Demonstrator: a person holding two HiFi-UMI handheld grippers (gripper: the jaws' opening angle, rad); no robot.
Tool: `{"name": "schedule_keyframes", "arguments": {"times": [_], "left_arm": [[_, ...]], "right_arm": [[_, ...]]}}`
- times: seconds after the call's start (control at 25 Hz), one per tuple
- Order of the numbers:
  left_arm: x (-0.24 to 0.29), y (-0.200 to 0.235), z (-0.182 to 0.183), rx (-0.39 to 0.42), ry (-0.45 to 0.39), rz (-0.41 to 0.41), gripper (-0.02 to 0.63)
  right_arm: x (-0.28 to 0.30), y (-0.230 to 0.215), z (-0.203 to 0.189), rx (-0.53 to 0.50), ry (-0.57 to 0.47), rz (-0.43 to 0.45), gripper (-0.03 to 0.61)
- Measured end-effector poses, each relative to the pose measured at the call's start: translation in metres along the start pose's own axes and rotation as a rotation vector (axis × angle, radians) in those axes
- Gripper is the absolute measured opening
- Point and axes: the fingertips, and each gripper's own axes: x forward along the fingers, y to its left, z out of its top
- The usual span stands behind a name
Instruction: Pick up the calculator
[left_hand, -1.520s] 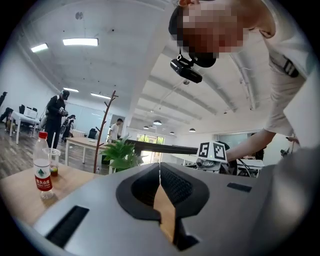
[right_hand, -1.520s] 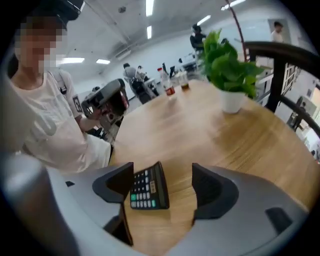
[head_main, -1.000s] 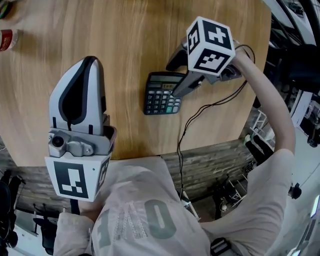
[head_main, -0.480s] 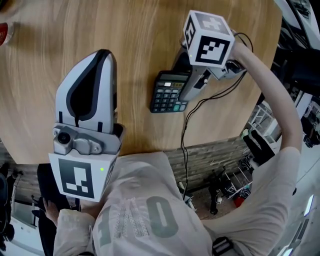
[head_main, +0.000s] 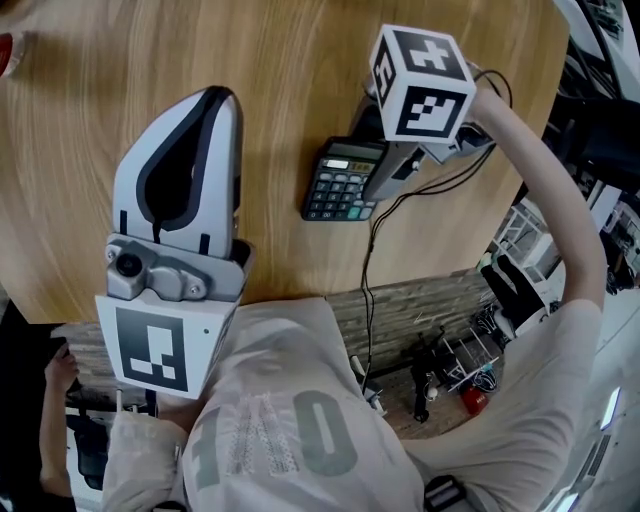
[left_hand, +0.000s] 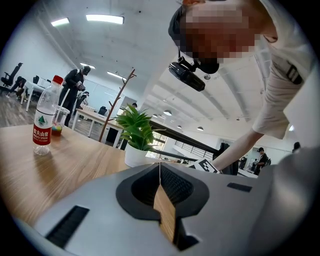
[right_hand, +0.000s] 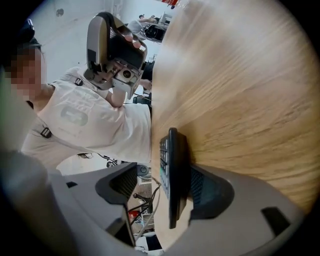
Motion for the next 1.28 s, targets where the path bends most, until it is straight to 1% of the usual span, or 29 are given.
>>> {"name": "schedule_keyframes", "arguments": {"times": [0.04,0.12,0.16,0.24,0.68,0.92,1.08,1.2,1.28], "left_arm": [[0.000,0.000,0.000,0.000,0.001,-0.001,0.012],[0.000,-0.001,0.000,0.002,0.002,-0.003,0.012],[0.000,-0.001,0.000,0.002,0.002,-0.003,0.012],[0.000,0.000,0.000,0.003,0.001,-0.003,0.012],[-0.001,0.000,0.005,0.008,-0.014,-0.013,0.012],[-0.006,-0.002,0.011,0.021,-0.044,-0.005,0.012],[-0.012,-0.007,0.022,0.049,-0.070,-0.011,0.012],[-0.017,-0.013,0.037,0.086,-0.091,-0.019,0.012],[-0.018,-0.019,0.047,0.109,-0.108,-0.019,0.012]], "right_arm": [[0.000,-0.004,-0.001,-0.009,0.007,-0.035,0.313],[-0.001,-0.017,-0.002,-0.030,0.026,-0.119,0.150],[-0.002,-0.021,-0.003,-0.036,0.034,-0.143,0.127],[-0.002,-0.022,-0.003,-0.038,0.044,-0.156,0.124],[-0.002,-0.024,-0.006,-0.005,0.057,-0.160,0.115],[-0.001,-0.027,-0.008,0.001,0.038,-0.203,0.109],[-0.009,-0.023,-0.007,-0.002,0.007,-0.265,0.107],[-0.026,-0.016,-0.005,-0.011,-0.032,-0.345,0.106],[-0.042,-0.014,-0.004,-0.014,-0.090,-0.405,0.106]]}}
